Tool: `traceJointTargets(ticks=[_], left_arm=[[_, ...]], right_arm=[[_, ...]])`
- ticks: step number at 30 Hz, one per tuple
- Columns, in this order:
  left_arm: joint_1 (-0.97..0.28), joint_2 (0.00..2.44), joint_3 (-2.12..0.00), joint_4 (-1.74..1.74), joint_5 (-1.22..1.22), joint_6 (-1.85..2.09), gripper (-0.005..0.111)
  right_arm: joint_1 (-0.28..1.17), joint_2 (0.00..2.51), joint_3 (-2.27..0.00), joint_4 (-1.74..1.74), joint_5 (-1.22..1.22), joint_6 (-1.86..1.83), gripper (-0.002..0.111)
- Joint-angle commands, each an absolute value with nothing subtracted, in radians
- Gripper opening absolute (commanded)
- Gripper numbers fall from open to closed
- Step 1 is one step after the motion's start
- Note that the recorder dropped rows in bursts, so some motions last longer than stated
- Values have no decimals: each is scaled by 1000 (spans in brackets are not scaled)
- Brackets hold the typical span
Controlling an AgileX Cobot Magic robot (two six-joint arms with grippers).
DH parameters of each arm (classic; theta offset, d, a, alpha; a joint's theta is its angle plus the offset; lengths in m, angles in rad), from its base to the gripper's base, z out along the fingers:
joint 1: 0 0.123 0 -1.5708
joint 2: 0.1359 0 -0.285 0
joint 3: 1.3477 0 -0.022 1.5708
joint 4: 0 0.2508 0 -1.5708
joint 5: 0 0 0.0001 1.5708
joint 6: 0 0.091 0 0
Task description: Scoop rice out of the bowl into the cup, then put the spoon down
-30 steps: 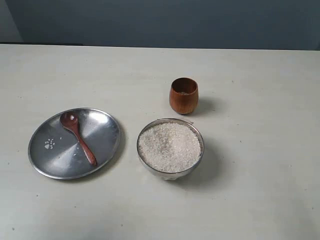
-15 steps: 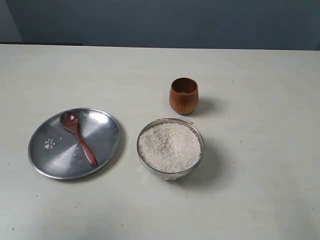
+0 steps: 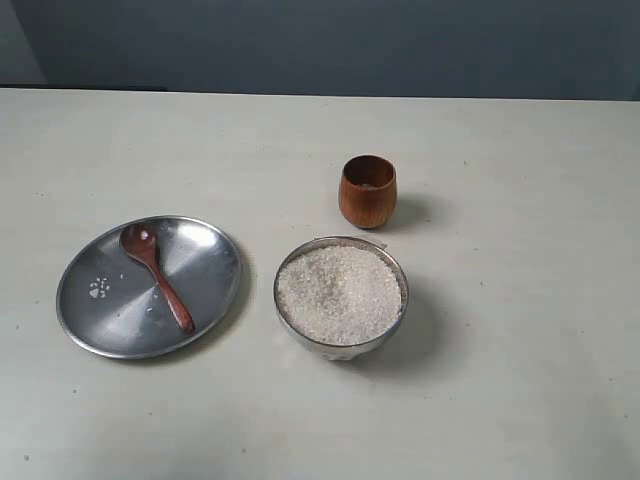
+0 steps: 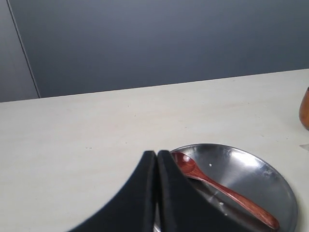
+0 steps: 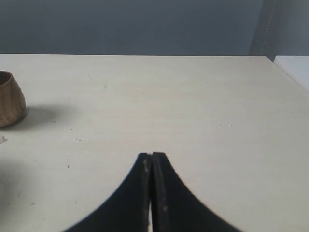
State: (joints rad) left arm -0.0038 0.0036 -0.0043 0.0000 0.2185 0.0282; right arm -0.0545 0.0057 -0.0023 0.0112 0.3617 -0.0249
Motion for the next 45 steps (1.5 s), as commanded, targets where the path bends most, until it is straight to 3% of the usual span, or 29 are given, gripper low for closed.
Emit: traceJointTargets(ticks=[1, 45], left_arm=[[-12, 0, 0, -17, 331, 27, 0], [-12, 0, 0, -62, 337, 22, 0]], right_arm=[[-59, 0, 0, 12, 358, -26, -1], [-59, 0, 0, 12, 358, -26, -1]])
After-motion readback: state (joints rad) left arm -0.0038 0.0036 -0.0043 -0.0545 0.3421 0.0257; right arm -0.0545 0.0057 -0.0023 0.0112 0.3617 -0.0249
